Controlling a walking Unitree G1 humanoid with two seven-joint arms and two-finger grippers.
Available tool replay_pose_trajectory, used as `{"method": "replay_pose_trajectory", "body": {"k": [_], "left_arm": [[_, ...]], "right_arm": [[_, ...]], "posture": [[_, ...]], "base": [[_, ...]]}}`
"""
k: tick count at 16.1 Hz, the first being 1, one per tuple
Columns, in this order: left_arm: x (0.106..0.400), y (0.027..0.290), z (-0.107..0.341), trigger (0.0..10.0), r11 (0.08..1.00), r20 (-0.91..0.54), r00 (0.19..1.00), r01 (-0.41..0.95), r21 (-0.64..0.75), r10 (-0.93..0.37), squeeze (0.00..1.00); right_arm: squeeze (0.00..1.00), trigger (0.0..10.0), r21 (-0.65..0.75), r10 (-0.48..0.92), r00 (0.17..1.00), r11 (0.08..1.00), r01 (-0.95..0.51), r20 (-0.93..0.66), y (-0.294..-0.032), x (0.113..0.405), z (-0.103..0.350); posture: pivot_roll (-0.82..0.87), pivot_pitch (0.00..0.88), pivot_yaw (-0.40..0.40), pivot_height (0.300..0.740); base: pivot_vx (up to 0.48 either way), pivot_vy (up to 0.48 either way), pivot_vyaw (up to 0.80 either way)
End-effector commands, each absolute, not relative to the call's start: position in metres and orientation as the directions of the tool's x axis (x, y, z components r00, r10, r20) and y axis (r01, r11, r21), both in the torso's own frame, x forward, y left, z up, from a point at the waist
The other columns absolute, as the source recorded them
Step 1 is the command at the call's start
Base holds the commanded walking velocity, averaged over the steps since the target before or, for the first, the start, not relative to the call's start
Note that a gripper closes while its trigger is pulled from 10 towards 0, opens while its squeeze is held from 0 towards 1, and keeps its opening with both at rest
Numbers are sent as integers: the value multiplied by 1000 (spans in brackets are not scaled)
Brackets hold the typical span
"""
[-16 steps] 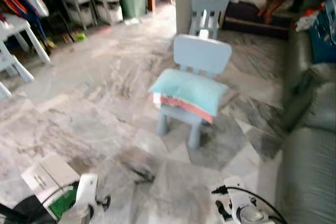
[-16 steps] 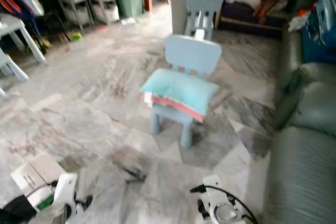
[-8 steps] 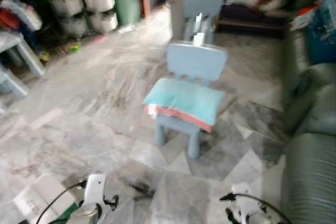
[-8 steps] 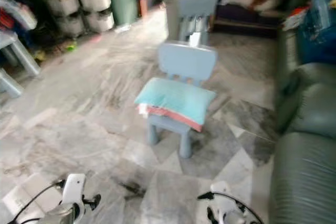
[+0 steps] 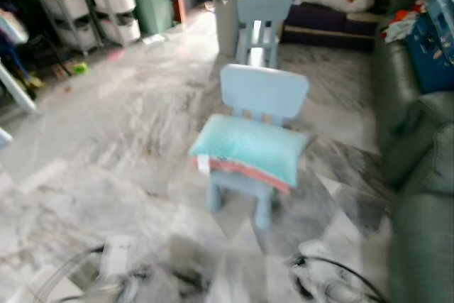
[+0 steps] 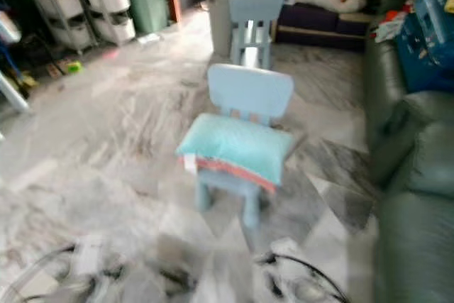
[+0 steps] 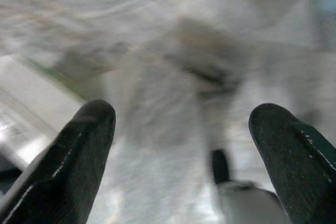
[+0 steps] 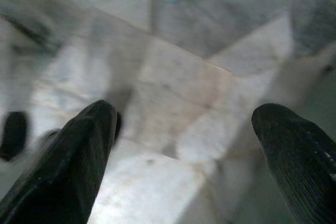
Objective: Move the pillow to the sofa
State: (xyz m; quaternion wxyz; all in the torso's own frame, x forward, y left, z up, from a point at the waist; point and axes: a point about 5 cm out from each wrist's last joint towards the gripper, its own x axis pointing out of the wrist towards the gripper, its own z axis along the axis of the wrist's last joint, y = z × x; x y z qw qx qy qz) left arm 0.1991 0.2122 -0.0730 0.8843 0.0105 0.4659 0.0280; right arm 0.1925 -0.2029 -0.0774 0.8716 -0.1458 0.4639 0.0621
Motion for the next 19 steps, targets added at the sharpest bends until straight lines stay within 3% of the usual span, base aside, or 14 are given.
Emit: {"method": "replay_pose_trajectory", "body": {"k": [1,8,11,19], "left_arm": [[196,228,-71,10000,996,-825,558,-50,80,94,0],[197,228,-71,10000,994,-825,555,-48,96,106,0],[197,231,-70,10000,990,-825,549,-46,131,135,0],[197,232,-70,10000,983,-818,550,-34,180,169,0]], "right_arm": [[0,10000,-182,1,577,949,-259,-817,-192,199,-76],[0,10000,-190,7,582,942,-277,-813,-188,204,-73],[0,10000,-186,7,582,945,-271,-813,-186,205,-73],[0,10000,-198,4,577,937,-287,-817,-186,206,-73]], "posture": [[-111,0,17,740],[-110,0,18,740],[-107,0,16,740],[-104,0,12,740]], "base": [[330,349,0],[333,342,0],[0,0,0],[0,0,-784]]}}
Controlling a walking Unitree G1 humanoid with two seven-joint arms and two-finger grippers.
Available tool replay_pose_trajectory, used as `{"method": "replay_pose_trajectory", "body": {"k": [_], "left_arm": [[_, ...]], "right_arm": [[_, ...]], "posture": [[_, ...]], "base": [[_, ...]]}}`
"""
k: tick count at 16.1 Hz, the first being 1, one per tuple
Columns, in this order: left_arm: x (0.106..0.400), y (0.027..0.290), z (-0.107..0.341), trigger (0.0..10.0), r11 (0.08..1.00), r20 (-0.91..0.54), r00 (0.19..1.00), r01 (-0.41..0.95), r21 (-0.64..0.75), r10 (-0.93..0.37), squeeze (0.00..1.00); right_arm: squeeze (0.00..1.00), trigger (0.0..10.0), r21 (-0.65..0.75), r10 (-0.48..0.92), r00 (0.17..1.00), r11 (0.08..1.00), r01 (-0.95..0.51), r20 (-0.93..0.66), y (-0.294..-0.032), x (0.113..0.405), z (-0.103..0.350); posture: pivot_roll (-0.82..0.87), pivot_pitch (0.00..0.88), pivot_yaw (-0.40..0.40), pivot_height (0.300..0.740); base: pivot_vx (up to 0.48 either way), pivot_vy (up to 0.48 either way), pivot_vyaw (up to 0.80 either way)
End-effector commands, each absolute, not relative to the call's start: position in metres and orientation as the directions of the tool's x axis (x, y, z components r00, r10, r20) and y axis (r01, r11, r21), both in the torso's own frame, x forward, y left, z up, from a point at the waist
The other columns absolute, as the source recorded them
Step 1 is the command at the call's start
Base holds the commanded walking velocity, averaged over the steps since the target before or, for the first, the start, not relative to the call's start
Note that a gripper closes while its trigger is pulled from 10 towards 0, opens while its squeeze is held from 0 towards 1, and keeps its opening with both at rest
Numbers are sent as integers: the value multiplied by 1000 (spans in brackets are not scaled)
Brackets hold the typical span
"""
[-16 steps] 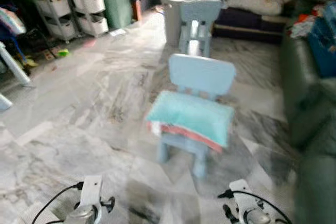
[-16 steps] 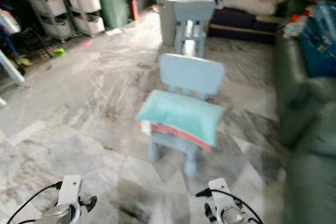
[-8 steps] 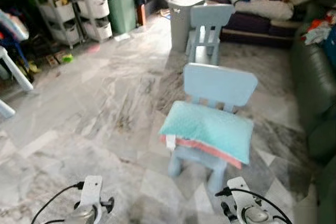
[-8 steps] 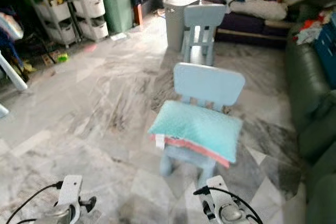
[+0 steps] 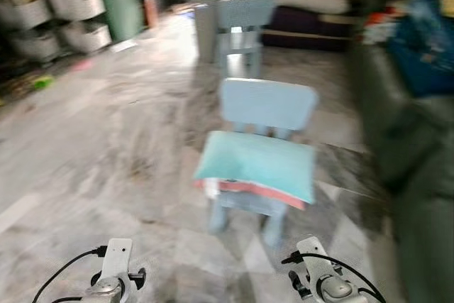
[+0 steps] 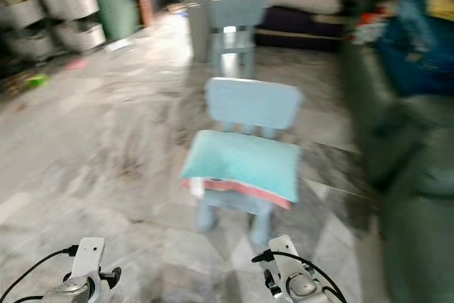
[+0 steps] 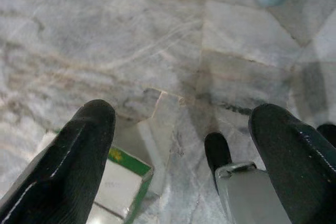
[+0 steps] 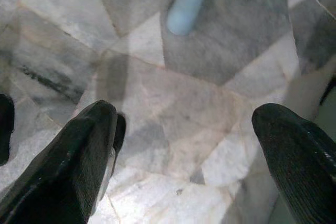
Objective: Move the pillow to the sofa
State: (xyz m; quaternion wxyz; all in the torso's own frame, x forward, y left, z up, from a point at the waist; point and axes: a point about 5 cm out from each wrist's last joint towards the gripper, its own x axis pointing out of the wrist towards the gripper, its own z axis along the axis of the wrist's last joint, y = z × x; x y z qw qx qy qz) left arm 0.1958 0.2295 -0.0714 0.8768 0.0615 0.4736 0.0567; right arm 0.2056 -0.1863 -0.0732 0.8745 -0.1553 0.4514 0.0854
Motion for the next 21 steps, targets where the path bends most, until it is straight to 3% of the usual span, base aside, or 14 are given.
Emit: {"method": "replay_pose_trajectory", "body": {"k": [1,6,18,21], "left_arm": [[198,232,-70,10000,984,-817,552,-37,177,168,0],[209,237,-62,10000,986,-783,600,-72,153,165,0],[211,224,-64,10000,997,-802,592,-61,46,74,0],[210,224,-65,10000,997,-806,588,-60,45,72,0]], "right_arm": [[0,10000,-198,5,577,937,-289,-817,-185,206,-73],[0,10000,-200,13,581,933,-300,-814,-184,208,-72],[0,10000,-195,16,579,934,-300,-815,-182,208,-72],[0,10000,-192,20,581,934,-301,-814,-182,209,-72]], "posture": [[-104,0,12,740],[-103,0,14,740],[-111,0,21,740],[-110,0,20,740]], "base": [[0,0,-800],[0,0,-800],[0,0,-794],[81,0,0]]}}
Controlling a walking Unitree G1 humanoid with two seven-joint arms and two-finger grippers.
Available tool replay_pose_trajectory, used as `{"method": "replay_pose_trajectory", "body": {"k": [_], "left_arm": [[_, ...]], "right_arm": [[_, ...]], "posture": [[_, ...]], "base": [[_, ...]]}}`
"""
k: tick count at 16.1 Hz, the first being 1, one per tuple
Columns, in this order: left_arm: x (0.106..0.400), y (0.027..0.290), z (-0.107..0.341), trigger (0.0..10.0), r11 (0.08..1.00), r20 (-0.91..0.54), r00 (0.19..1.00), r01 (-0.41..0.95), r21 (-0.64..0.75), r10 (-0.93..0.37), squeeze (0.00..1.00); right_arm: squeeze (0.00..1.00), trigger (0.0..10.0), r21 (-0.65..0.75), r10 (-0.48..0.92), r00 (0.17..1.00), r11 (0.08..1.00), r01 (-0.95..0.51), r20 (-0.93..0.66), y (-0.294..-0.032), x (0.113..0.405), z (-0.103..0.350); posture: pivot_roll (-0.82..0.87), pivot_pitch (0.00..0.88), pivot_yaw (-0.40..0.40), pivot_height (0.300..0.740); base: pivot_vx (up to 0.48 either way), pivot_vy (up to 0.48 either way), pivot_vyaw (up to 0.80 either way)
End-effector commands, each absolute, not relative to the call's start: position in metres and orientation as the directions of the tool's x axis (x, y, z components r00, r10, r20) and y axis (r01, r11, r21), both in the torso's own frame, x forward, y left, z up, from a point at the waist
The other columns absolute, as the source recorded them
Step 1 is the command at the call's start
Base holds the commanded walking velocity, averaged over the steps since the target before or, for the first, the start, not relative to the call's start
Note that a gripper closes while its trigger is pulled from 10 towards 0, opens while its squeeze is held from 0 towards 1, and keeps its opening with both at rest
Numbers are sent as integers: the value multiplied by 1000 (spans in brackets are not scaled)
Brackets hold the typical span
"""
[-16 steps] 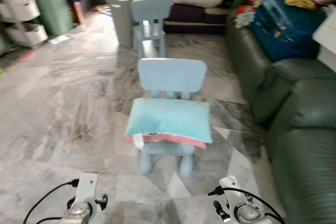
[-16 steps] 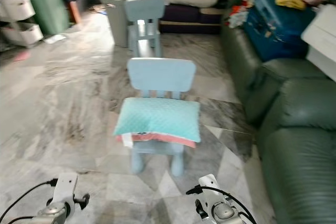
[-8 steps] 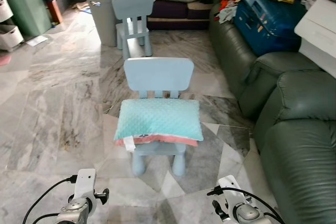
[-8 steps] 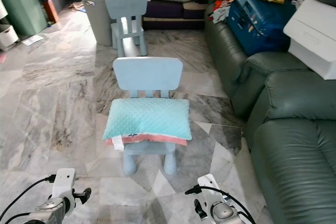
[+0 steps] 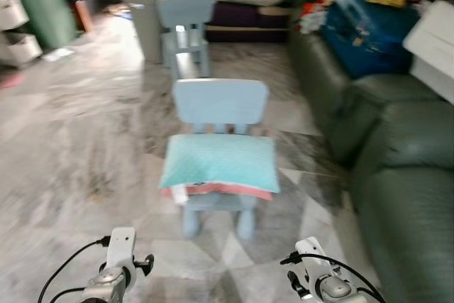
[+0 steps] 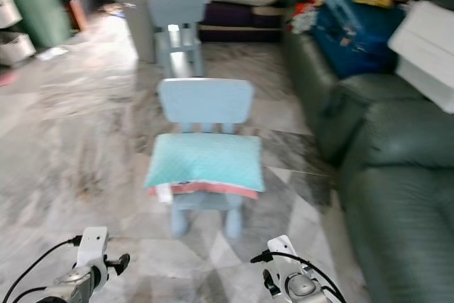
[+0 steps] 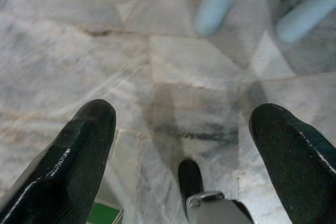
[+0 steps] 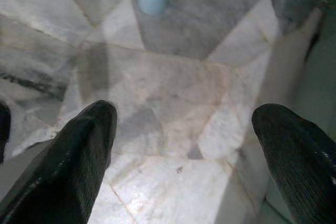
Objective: Move the pillow to the sofa
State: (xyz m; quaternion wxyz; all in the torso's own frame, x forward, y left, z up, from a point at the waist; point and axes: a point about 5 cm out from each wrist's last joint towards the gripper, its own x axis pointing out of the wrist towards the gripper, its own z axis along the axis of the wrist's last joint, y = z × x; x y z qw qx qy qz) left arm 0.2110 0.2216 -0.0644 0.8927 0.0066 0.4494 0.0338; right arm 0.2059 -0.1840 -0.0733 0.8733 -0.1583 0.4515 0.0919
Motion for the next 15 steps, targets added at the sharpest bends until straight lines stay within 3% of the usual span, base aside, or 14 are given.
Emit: {"method": "replay_pose_trajectory", "body": {"k": [1,5,12,15], "left_arm": [[209,224,-65,10000,997,-807,586,-59,45,71,0],[208,224,-66,10000,998,-809,584,-53,42,65,0],[208,224,-66,10000,998,-809,585,-47,40,60,0],[208,224,-66,10000,998,-810,584,-43,45,61,0]], "right_arm": [[0,10000,-193,21,581,933,-304,-814,-182,209,-72],[0,10000,-195,21,581,932,-307,-813,-182,209,-72],[0,10000,-192,22,579,932,-306,-815,-181,209,-72],[0,10000,-194,22,577,930,-311,-816,-181,209,-72]], "posture": [[-110,0,21,740],[-111,0,22,740],[-112,0,24,740],[-112,0,23,740]], "base": [[277,0,0],[352,0,0],[401,254,0],[402,245,-763]]}}
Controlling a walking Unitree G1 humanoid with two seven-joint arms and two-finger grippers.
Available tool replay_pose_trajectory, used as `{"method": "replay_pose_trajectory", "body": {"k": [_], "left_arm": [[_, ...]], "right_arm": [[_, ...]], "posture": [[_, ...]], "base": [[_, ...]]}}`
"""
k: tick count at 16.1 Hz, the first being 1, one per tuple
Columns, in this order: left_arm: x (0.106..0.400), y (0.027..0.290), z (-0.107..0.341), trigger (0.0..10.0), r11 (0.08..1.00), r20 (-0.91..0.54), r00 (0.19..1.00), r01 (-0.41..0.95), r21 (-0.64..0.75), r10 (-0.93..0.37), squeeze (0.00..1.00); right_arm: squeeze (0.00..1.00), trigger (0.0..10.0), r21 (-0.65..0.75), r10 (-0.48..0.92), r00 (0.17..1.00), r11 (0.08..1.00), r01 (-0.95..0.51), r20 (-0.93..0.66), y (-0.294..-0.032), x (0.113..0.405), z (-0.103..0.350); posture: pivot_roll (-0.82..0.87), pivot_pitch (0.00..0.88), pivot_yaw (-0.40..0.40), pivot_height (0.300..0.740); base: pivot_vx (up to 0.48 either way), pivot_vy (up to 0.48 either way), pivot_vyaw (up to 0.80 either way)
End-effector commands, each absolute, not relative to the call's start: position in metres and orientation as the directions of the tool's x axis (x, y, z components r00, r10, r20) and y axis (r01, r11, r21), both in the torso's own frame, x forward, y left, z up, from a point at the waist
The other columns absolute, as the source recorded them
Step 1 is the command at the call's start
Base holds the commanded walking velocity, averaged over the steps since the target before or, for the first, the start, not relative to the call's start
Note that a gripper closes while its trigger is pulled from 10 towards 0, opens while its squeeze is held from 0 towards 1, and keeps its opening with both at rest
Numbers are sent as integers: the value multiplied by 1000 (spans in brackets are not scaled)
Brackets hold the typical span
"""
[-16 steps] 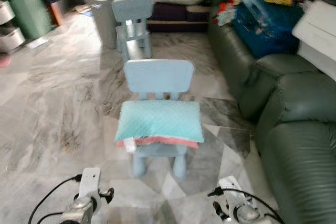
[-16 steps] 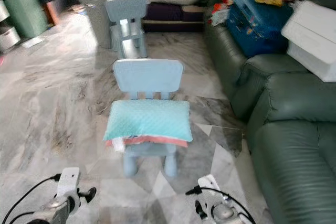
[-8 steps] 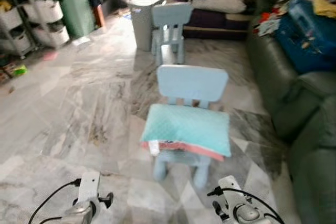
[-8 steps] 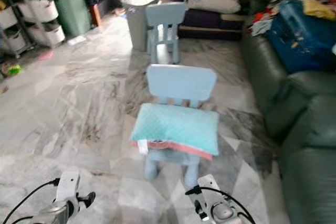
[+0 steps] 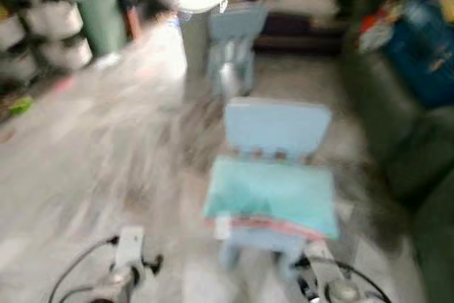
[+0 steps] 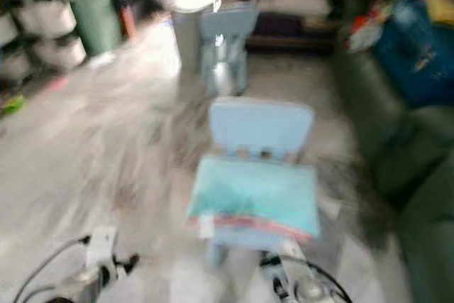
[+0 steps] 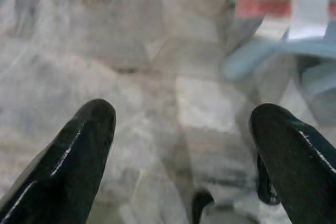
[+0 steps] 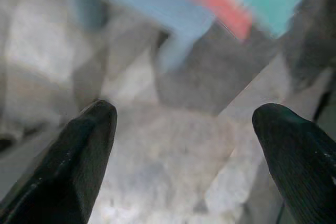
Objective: Move the pillow to the sofa
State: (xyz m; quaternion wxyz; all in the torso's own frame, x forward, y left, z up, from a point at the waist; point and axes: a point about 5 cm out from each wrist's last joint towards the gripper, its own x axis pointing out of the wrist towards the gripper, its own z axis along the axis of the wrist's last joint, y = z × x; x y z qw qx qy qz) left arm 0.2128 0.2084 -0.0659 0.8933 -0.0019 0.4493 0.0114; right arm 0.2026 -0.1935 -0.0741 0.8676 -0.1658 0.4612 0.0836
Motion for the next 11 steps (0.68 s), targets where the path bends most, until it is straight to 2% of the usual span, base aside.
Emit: {"method": "replay_pose_trajectory", "body": {"k": [1,2,11], "left_arm": [[208,224,-66,10000,998,-810,583,-42,48,64,0],[207,224,-66,10000,997,-811,581,-45,55,71,0],[203,223,-68,10000,997,-819,569,-39,71,80,0]], "right_arm": [[0,10000,-196,22,578,930,-312,-816,-182,209,-72],[0,10000,-194,23,578,931,-310,-815,-182,209,-72],[0,10000,-200,28,579,924,-326,-815,-183,208,-72]], "posture": [[-112,0,23,740],[-111,0,22,740],[-110,0,14,740]], "base": [[386,244,-788],[0,0,-475],[0,0,0]]}}
